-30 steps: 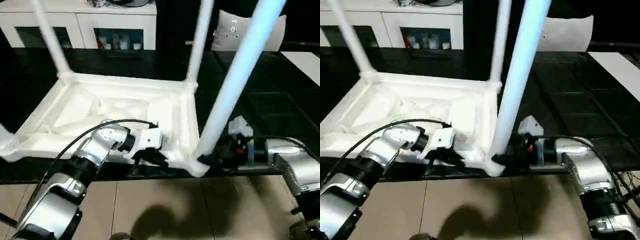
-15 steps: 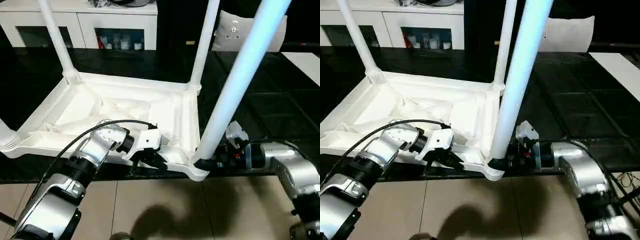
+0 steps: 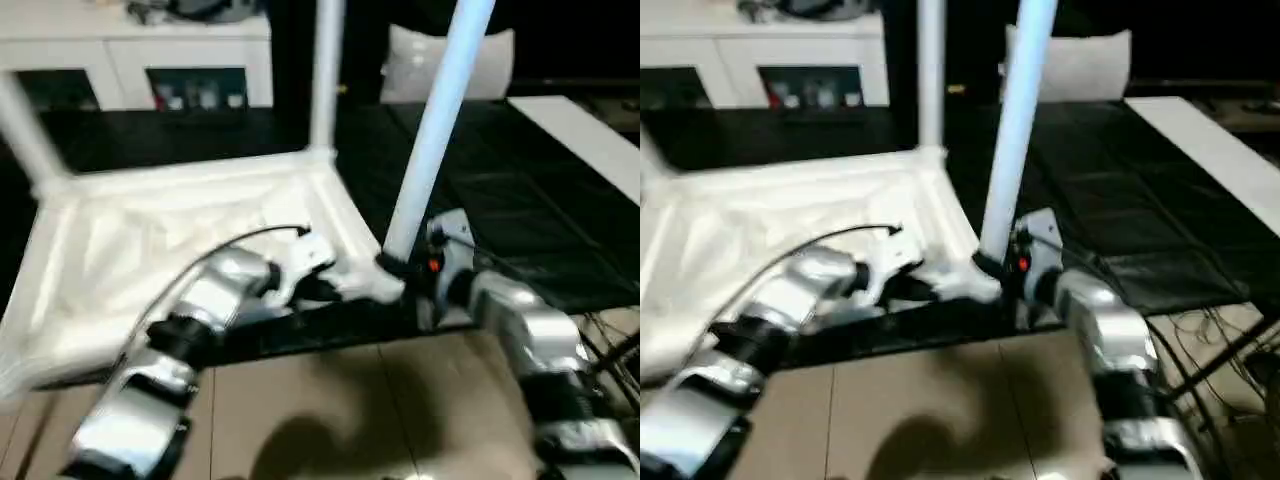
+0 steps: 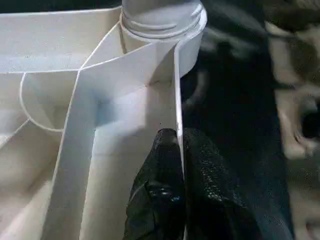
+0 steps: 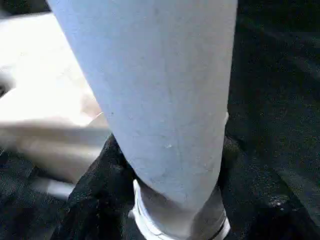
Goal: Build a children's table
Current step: Rotate leg to tighten
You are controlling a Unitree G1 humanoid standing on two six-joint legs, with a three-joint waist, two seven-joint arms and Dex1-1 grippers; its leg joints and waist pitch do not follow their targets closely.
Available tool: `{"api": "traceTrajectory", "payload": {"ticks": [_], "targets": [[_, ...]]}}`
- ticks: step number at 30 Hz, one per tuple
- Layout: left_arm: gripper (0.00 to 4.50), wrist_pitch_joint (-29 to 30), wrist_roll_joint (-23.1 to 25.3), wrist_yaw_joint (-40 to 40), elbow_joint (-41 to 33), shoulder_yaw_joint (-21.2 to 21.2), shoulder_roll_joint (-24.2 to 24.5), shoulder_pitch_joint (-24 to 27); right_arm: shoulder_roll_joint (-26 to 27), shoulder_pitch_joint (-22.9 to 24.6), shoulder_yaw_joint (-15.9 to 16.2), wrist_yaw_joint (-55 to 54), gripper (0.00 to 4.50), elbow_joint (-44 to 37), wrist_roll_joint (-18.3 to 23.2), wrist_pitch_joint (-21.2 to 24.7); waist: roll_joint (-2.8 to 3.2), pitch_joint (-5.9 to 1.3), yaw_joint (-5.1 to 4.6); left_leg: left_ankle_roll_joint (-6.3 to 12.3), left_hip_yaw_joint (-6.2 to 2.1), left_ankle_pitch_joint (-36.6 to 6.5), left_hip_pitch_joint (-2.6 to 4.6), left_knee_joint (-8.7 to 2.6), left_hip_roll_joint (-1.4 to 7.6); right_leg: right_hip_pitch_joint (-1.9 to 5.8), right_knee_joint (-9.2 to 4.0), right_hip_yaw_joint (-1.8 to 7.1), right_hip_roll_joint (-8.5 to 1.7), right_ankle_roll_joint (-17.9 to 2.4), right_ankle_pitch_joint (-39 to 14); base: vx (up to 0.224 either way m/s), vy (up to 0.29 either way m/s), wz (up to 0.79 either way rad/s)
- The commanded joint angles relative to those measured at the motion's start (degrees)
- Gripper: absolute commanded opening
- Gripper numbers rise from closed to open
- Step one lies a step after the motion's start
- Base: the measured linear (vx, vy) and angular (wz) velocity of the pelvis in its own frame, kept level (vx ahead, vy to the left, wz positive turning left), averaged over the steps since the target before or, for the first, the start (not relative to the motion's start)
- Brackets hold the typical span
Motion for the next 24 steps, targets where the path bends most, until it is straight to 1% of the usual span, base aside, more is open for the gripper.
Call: {"api": "traceTrajectory", "payload": {"ticks": [1,2,3,4,5,6,7,8,9,10,11,13,14,15,16,17,18,19,20,21,24], "targets": [[0.0,0.2,-2.1,3.1,-0.3,0.2,-4.3,-1.6,3.1,-1.5,0.3,-5.3,2.05,3.4,0.3,-1.7,-0.3,-3.63,0.25,-0.57,-0.05,-16.9,-0.05,-4.55,0.18,2.25,-5.42,1.5,-2.58,-7.1,-26.4,0.0,0.0,0.0],[0.0,0.4,-2.1,5.9,-0.1,1.0,-5.9,-2.0,4.5,-2.1,0.1,-7.8,2.05,4.6,-0.7,-4.1,-0.4,-3.81,0.37,-0.01,0.03,-15.5,-0.09,-4.56,0.23,2.43,-5.06,1.67,-2.47,-7.9,-23.2,0.0,0.0,0.0],[0.0,0.4,-2.1,5.9,-0.1,1.0,-5.9,-2.0,4.5,-2.1,0.1,-7.8,2.05,4.6,-0.7,-4.1,-0.35,-3.78,0.4,0.26,0.12,-15.0,-0.16,-4.56,0.28,2.45,-4.92,1.77,-2.42,-8.4,-21.6,0.0,0.0,0.0],[0.0,0.5,-2.2,6.9,-0.2,1.4,-6.5,-2.2,5.1,-2.3,-0.4,-8.8,2.6,4.8,-0.9,-4.4,-0.39,-3.8,0.43,0.83,0.23,-14.4,-0.18,-4.51,0.27,2.57,-4.73,1.82,-2.29,-9.1,-19.9,0.0,0.0,0.0],[0.0,0.3,-1.9,8.0,-0.3,1.5,-7.1,-2.2,5.8,-2.5,-1.5,-9.9,2.74,4.7,-0.7,-4.5,-0.38,-3.86,0.46,1.26,0.33,-13.7,-0.22,-4.46,0.28,2.66,-4.56,1.93,-2.28,-9.7,-18.1,0.0,0.0,0.0],[0.0,-0.1,-1.5,8.1,-0.4,1.2,-7.0,-2.2,5.8,-2.4,-2.1,-9.9,2.76,4.4,-0.2,-4.6,-0.55,-4.02,0.63,1.81,0.48,-12.4,-0.24,-4.33,0.2,2.84,-4.38,1.96,-2.28,-10.1,-16.3,0.0,0.0,0.0],[0.0,-0.1,-1.4,8.1,-0.4,1.2,-7.0,-2.2,5.8,-2.4,-2.3,-9.9,2.76,4.3,-0.1,-4.6,-0.46,-4.09,0.76,2.11,0.5,-11.6,-0.22,-4.31,0.23,2.91,-4.23,2.02,-2.34,-10.4,-15.1,0.0,0.0,0.0],[0.0,-0.8,-0.9,8.1,-0.1,0.8,-6.8,-2.2,5.7,-2.4,-3.2,-9.8,2.96,4.2,0.3,-5.0,-0.22,-4.14,0.9,2.63,0.59,-10.2,-0.18,-4.26,0.28,2.95,-4.03,2.09,-2.3,-11.1,-12.8,0.0,0.0,0.0],[0.0,-0.8,-0.8,8.1,-0.1,0.7,-6.8,-2.2,5.7,-2.4,-3.2,-9.8,2.96,4.2,0.3,-5.0,-0.27,-4.21,0.99,2.94,0.67,-9.6,-0.18,-4.19,0.26,3.05,-3.99,2.09,-2.33,-11.4,-11.9,0.0,0.0,0.0],[0.0,-1.6,-0.7,7.8,0.2,0.5,-6.3,-2.1,4.8,-2.2,-2.8,-8.5,3.08,3.9,0.2,-5.9,-0.19,-4.27,1.14,3.33,0.68,-8.2,-0.26,-4.14,0.27,3.21,-3.74,2.11,-2.27,-11.9,-10.0,0.0,0.0,0.0],[0.0,-2.0,-0.6,7.6,0.2,0.3,-6.0,-2.0,4.3,-2.0,-2.4,-7.7,3.17,3.7,0.1,-6.6,-0.29,-4.38,1.48,3.72,0.7,-6.9,-0.33,-4.06,0.26,3.42,-3.52,2.08,-2.25,-12.1,-8.4,0.0,0.0,0.0],[0.0,-2.4,-0.5,7.3,0.3,0.2,-5.6,-1.9,3.2,-1.4,-1.8,-6.2,3.22,3.1,0.1,-7.2,-0.23,-4.41,1.81,4.25,0.72,-5.6,-0.47,-3.99,0.27,3.52,-3.28,2.08,-2.3,-12.6,-6.8,0.0,0.0,0.0],[0.0,-3.5,-0.4,6.3,0.3,-0.2,-4.8,-1.6,1.4,-0.4,-1.0,-3.1,3.34,1.9,0.1,-8.0,-0.05,-4.37,1.93,4.45,0.8,-5.8,-0.45,-3.9,0.26,3.57,-3.44,2.08,-2.29,-12.6,-6.8,0.0,0.0,0.0],[0.0,-4.1,-0.3,5.4,0.4,-0.5,-4.1,-1.3,-0.3,0.5,-0.6,-0.4,3.52,0.8,0.2,-8.3,-0.11,-4.39,2.0,4.57,0.82,-5.9,-0.49,-3.87,0.26,3.63,-3.35,2.11,-2.27,-12.6,-6.6,0.0,0.0,0.0],[0.0,-5.0,-0.1,4.3,0.3,-0.9,-3.4,-1.0,-1.8,1.3,-0.2,2.2,3.54,0.0,0.2,-8.6,-0.18,-4.37,2.1,4.9,0.77,-6.0,-0.59,-3.89,0.27,3.7,-3.39,2.04,-2.29,-12.5,-6.9,0.0,0.0,0.0],[0.0,-5.7,0.1,3.1,0.3,-1.4,-2.6,-0.7,-3.5,2.0,0.5,5.0,3.57,-0.7,0.0,-9.1,-0.1,-4.38,2.2,5.17,0.82,-5.8,-0.61,-3.84,0.29,3.67,-3.36,2.09,-2.31,-12.4,-6.9,0.0,0.0,0.0],[0.0,-5.7,0.1,3.0,0.3,-1.4,-2.5,-0.7,-3.7,2.1,0.6,5.2,3.67,-0.7,0.0,-9.2,0.05,-4.4,2.22,5.19,0.72,-5.8,-0.66,-3.83,0.29,3.71,-3.32,2.05,-2.33,-12.5,-6.9,0.0,0.0,0.0],[0.0,-6.0,0.2,2.1,0.2,-1.6,-2.0,-0.5,-5.1,2.6,1.3,7.4,3.67,-1.1,-0.3,-9.6,-0.11,-4.29,2.18,5.17,0.76,-6.4,-0.6,-3.84,0.35,3.64,-3.48,1.98,-2.25,-12.4,-7.6,0.0,0.0,0.0],[0.0,-7.9,0.7,-1.2,0.2,-2.5,0.2,-0.1,-10.2,3.9,3.0,14.4,3.84,-1.7,-1.0,-11.1,-0.08,-4.28,2.28,5.16,0.76,-6.9,-0.55,-3.85,0.4,3.65,-3.55,2.0,-2.35,-12.4,-8.6,0.0,0.0,0.0],[0.0,-7.9,0.7,-1.2,0.2,-2.5,0.2,-0.1,-10.2,3.9,3.0,14.4,3.84,-1.7,-1.0,-11.1,-0.14,-4.25,2.35,5.24,0.74,-7.4,-0.58,-3.84,0.4,3.69,-3.69,1.95,-2.35,-12.3,-9.3,0.0,0.0,0.0],[0.0,-10.2,1.1,-3.9,0.5,-3.6,2.0,0.0,-13.7,4.2,3.8,18.9,4.14,-1.9,-0.8,-11.3,-0.21,-4.08,2.47,4.83,0.75,-8.8,-0.51,-3.93,0.46,3.45,-3.94,1.96,-2.4,-11.7,-12.8,0.0,0.0,0.0]]}}
